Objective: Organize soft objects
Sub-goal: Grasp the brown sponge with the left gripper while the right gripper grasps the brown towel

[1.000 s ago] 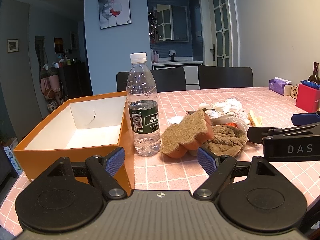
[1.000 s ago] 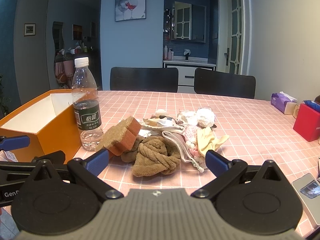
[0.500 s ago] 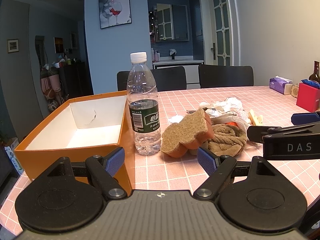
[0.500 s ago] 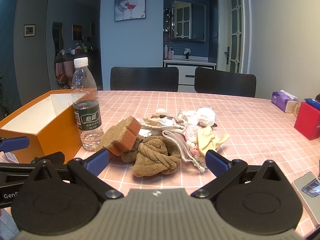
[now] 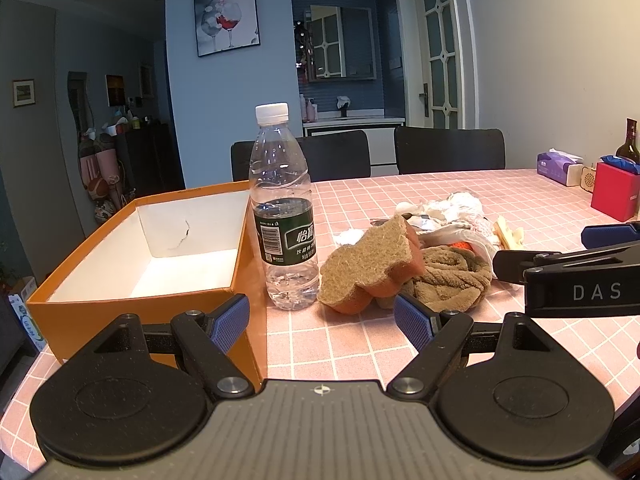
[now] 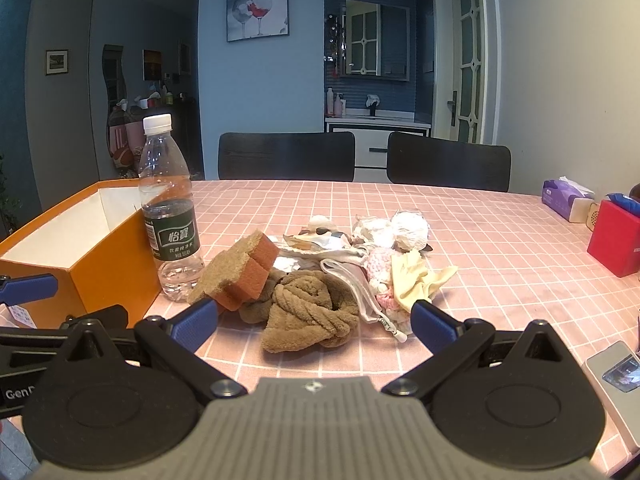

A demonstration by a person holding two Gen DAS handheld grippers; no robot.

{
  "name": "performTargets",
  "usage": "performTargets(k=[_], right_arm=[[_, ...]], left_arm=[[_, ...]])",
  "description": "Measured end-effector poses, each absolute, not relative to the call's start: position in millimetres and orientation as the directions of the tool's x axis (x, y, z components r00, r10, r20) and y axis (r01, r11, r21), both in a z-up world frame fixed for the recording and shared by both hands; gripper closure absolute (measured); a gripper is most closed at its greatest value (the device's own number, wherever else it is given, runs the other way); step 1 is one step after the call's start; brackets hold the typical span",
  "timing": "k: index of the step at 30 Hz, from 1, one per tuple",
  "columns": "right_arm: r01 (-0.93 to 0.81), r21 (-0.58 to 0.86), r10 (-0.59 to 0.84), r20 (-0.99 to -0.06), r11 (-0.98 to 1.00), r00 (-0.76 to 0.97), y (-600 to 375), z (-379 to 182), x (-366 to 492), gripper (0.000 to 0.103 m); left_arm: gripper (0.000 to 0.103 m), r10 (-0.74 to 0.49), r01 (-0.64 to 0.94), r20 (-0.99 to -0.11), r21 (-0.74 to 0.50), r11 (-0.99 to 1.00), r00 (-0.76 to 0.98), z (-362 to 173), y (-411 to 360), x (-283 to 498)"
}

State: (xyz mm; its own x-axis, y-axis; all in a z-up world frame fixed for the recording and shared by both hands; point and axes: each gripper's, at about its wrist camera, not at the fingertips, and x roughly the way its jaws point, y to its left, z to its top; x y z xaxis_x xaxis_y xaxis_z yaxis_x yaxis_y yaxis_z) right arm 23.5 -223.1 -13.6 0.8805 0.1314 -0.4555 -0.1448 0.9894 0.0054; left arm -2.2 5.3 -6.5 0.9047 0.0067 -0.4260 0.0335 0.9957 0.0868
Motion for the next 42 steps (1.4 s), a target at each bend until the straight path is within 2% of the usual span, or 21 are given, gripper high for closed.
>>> performTargets(k=[7,11,14,17,19,22,24,27,34,37,38,42], right_arm=[[-0.171,0.008,0.157,-0.451,0.985,0.879,-233,-20,35,0.002],[-0.166,0.03,0.16,-0.476,0.986,0.865,-244,-25,49,0.003],[-0.166,0.037,0.162,-0.501,0.985,0.85,-249,-31,60,0.003],[-0.175,0.057,0.178,-0.54,0.983,0.823,-253,-38,73,0.016],[-0.186,0.063,0.189,-0.564,0.981,0.804,-253,-45,83,0.028],[-0.21,0.078,0.214,-0.598,0.975,0.773,-251,-55,96,0.04],[-0.227,0.096,0.236,-0.62,0.969,0.748,-249,-62,106,0.044],[-0.217,0.121,0.242,-0.648,0.969,0.722,-250,-73,117,0.048],[-0.193,0.233,0.301,-0.659,0.953,0.689,-257,-76,138,0.048],[-0.192,0.262,0.322,-0.673,0.946,0.666,-251,-81,144,0.047],[-0.183,0.273,0.324,-0.68,0.944,0.658,-249,-83,147,0.046],[-0.14,0.324,0.335,-0.691,0.936,0.64,-251,-90,153,0.047]], left_arm=[[0.008,-0.048,0.08,-0.44,0.056,0.995,0.897,-7,4,6],[0.02,-0.117,0.14,-0.459,0.017,0.99,0.881,-9,1,16],[0.023,-0.154,0.185,-0.452,0.026,0.982,0.879,-9,-5,23],[0.023,-0.169,0.223,-0.445,0.071,0.972,0.88,-14,-14,36],[0.023,-0.149,0.227,-0.447,0.126,0.966,0.882,-21,-21,46],[0.023,-0.117,0.237,-0.463,0.209,0.949,0.878,-34,-32,62],[0.023,-0.105,0.242,-0.467,0.244,0.939,0.878,-41,-38,69],[0.023,-0.087,0.243,-0.472,0.28,0.929,0.877,-47,-45,79],[0.023,-0.005,0.221,-0.478,0.399,0.89,0.879,-65,-52,98],[0.023,-0.002,0.215,-0.465,0.405,0.889,0.885,-69,-55,105],[0.024,0.003,0.21,-0.46,0.411,0.887,0.888,-70,-57,108],[0.05,0.029,0.196,-0.442,0.454,0.869,0.897,-75,-61,111]])
